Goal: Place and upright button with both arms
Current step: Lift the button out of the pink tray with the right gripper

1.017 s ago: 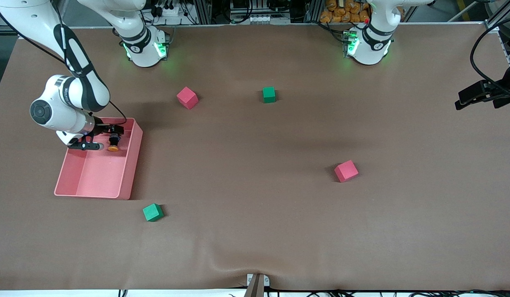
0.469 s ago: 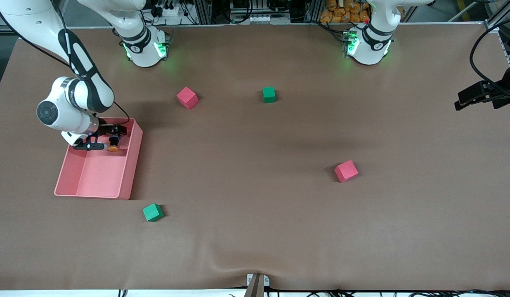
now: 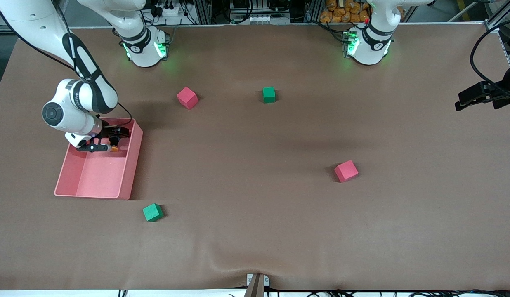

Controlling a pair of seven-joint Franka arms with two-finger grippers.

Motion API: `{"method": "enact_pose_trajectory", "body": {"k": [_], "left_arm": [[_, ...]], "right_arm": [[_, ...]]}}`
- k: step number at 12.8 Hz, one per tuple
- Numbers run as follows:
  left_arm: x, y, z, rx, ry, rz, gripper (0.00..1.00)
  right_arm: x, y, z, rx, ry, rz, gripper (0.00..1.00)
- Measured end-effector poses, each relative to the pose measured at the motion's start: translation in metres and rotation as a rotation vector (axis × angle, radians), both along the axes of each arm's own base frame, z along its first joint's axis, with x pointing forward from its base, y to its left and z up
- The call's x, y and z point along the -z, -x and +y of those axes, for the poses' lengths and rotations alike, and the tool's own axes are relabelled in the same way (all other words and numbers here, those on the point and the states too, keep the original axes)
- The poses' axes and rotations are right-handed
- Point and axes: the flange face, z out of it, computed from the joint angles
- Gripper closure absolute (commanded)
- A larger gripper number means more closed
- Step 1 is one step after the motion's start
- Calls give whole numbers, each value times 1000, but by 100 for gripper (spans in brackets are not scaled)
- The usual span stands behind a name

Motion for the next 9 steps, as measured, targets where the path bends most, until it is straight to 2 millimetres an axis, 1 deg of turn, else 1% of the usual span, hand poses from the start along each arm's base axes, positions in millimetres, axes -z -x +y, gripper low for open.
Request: {"method": "enact_pose_trajectory", "body": {"k": [6,7,8,9], "left_arm": [[2,-1,1,-1,0,3,0],[2,-1,1,-2,0,3,0],[2,-1,1,-2,0,3,0],[2,-1,1,-2,0,3,0]], "right_arm": [[0,-1,0,-15,-2,-4,0],[0,-1,0,-16,-3,-4,10],[0,-1,0,-17,-3,-4,37],[-2,-1,-1,-17,-2,-7,58]]}}
